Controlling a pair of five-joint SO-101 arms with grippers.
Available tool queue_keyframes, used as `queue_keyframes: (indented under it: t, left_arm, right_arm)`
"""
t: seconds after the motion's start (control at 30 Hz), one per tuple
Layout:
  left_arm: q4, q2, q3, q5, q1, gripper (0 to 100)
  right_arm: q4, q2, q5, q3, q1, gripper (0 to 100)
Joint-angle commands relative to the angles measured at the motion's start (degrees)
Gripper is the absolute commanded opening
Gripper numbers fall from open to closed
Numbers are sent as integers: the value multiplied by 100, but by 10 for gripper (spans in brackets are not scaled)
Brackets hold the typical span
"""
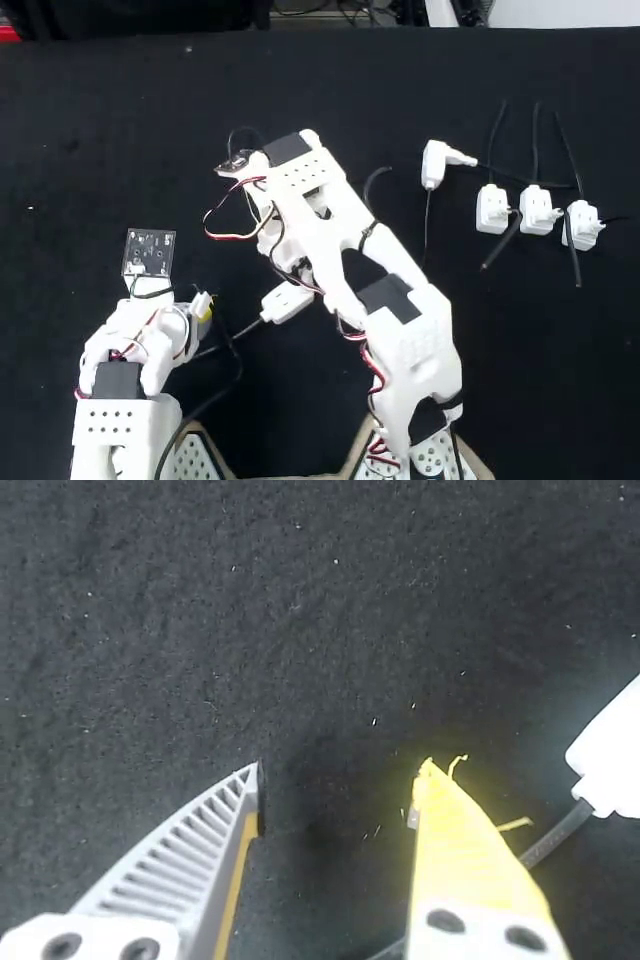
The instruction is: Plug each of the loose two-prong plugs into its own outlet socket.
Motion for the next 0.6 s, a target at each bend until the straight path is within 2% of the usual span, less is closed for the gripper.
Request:
queue_keyframes:
  t: [0.0,0.3,0.57]
  left_arm:
    - [26,-70,-48,-18,-84,245]
    - [26,-88,-48,-18,-84,245]
    - [26,-88,-48,-18,-84,245]
  right_arm:
    - [176,-189,-70,-92,-44,10]
    - [185,-1068,-70,462,-70,10]
    - [185,-945,-44,435,-53,10]
